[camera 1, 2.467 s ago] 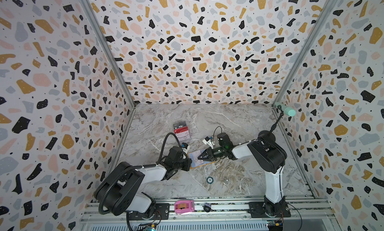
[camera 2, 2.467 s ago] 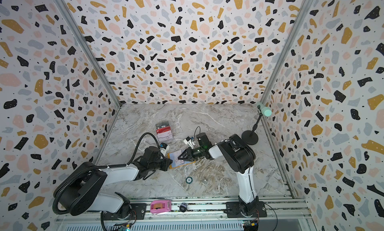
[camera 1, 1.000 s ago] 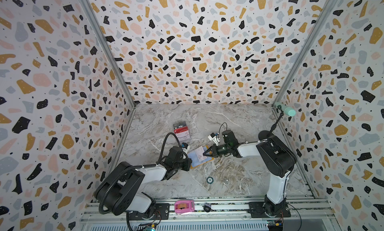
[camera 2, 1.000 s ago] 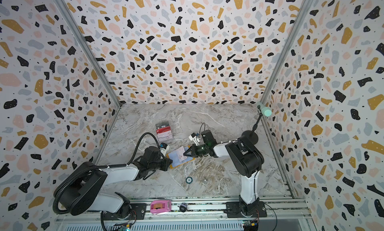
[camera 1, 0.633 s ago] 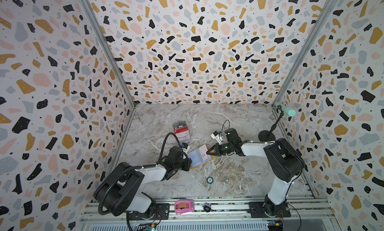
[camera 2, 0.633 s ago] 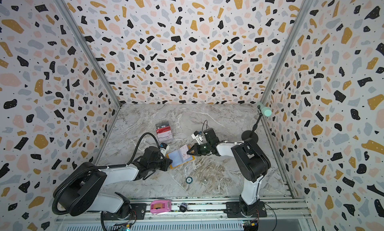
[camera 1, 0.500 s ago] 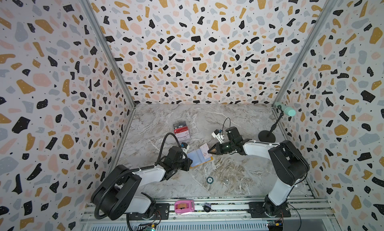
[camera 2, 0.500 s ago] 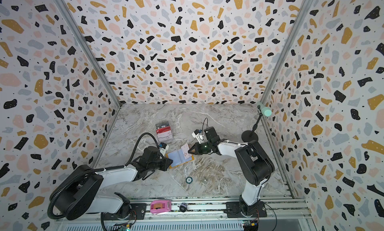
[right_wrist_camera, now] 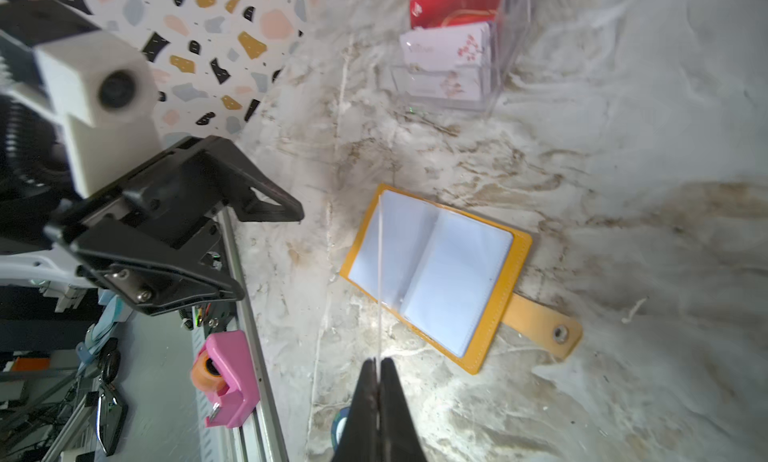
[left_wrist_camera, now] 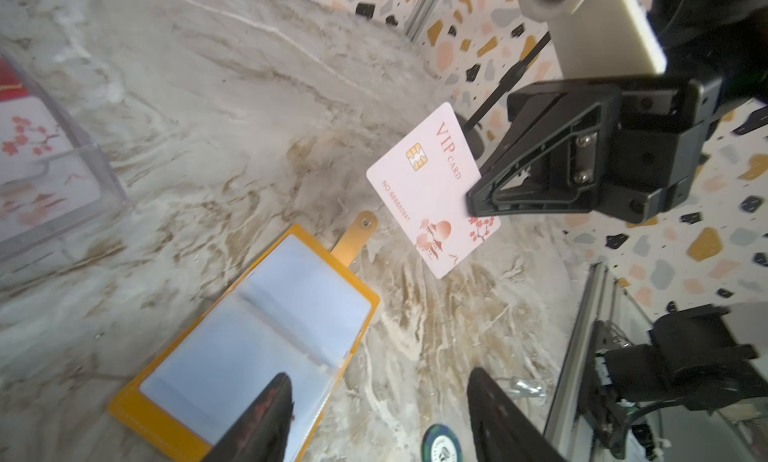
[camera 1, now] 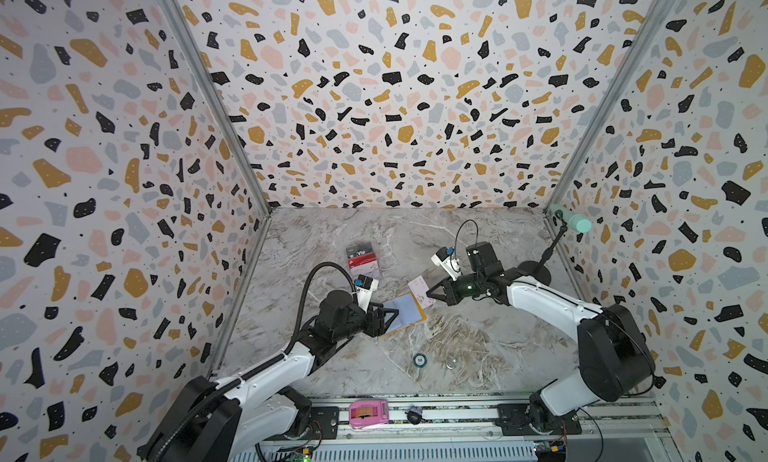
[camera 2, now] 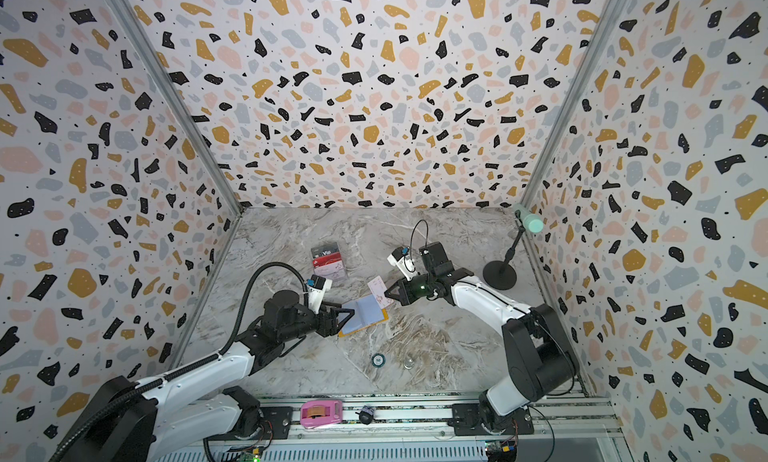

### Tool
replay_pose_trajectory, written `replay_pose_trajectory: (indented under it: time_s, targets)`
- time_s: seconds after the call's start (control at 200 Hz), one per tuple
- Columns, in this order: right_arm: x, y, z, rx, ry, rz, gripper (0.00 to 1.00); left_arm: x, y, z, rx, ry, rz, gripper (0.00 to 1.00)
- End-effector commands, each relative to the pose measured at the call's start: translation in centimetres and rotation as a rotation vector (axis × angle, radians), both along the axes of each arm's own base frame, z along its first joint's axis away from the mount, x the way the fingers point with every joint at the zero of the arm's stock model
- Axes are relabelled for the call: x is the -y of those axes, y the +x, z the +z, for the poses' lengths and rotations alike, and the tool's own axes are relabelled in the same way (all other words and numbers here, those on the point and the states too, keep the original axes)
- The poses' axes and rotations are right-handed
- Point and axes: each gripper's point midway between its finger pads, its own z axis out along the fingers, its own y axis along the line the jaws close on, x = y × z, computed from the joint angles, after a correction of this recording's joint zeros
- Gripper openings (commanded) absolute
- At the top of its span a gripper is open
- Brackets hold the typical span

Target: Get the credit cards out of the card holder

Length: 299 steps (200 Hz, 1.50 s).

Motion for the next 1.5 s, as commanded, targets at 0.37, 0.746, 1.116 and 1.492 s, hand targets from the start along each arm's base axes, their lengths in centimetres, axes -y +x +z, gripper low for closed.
replay_pose_trajectory:
  time_s: [0.37,0.746,1.116,1.492]
  targets:
    - [-1.2,-6.4,6.1,0.08,0.231,0.317,0.0,2.6,-2.7,8.2,0.112,-0.251,-0.245,0.89]
    - [-2.6,-8.7,6.1,0.073,0.243,0.436,0.0,3.2,-4.9,10.3,0.112,-0.291,-0.374,0.8]
    - [-2.9,-8.4,6.2,0.076,0.241,0.445,0.0,3.3,-6.0,10.4,0.09,-0.284,-0.426,0.59]
    - [-3.2,-8.0,5.6,0.062,0.235,0.45,0.0,3.5,-5.5,9.7,0.059,-0.264,-0.422,0.28]
